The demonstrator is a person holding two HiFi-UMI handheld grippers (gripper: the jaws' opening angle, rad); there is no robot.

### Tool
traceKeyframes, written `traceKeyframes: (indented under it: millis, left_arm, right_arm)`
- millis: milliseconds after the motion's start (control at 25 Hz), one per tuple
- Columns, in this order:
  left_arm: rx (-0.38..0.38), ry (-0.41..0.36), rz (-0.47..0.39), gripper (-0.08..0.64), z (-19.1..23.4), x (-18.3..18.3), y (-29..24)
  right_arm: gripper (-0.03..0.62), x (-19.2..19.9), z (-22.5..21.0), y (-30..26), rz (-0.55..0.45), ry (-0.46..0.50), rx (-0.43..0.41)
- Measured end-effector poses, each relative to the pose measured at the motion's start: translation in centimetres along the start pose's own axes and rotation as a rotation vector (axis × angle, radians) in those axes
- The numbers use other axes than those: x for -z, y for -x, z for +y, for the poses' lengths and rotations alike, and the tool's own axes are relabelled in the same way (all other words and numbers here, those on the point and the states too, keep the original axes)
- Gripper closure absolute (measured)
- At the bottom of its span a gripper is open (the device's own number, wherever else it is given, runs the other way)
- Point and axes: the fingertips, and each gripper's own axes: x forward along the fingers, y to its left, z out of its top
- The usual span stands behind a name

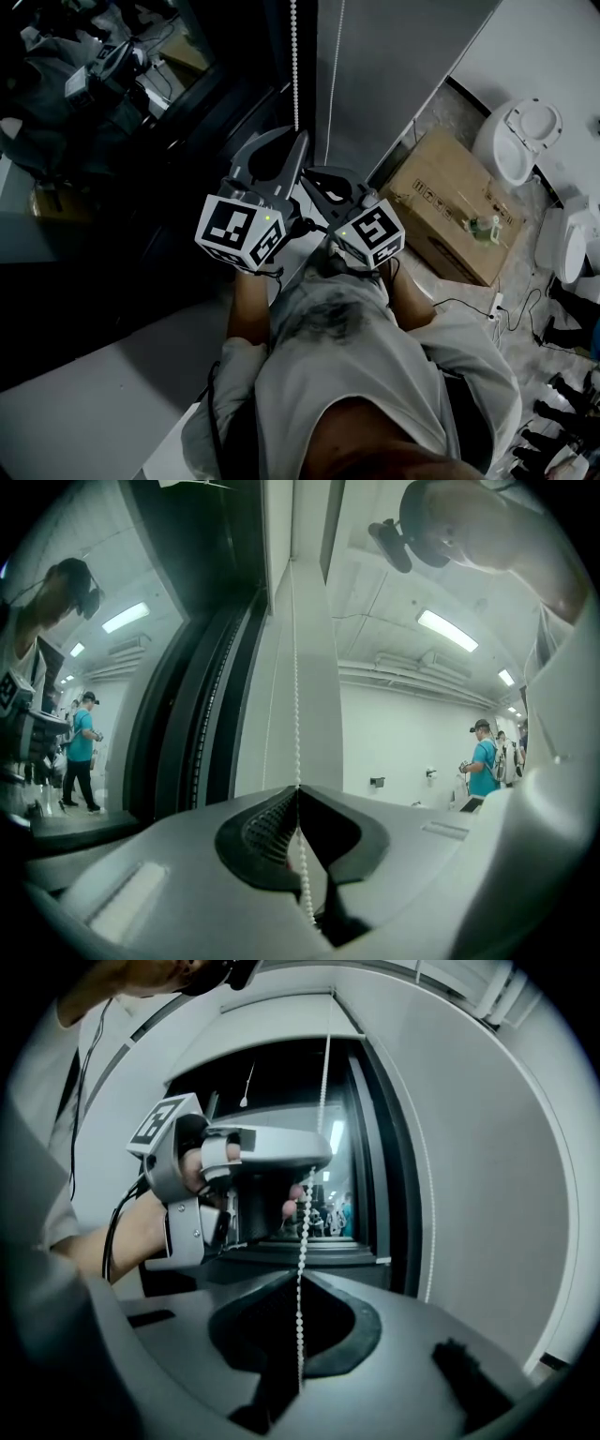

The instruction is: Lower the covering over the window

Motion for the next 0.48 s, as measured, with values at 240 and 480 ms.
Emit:
traceKeyframes:
  millis: [240, 480]
  left_arm:
    - [-0.004, 0.04, 0.029, 0.545, -0.3, 2.3, 0.5]
    - [-0.002, 0.062, 0.052, 0.546, -0.7, 4.0, 0.6]
  right_arm:
    - [0.569, 2.2, 0.5, 0.2, 0.059, -0.014, -0.009]
    - [0.569, 3.8, 0.9, 0.8, 0.103, -0.016, -0.013]
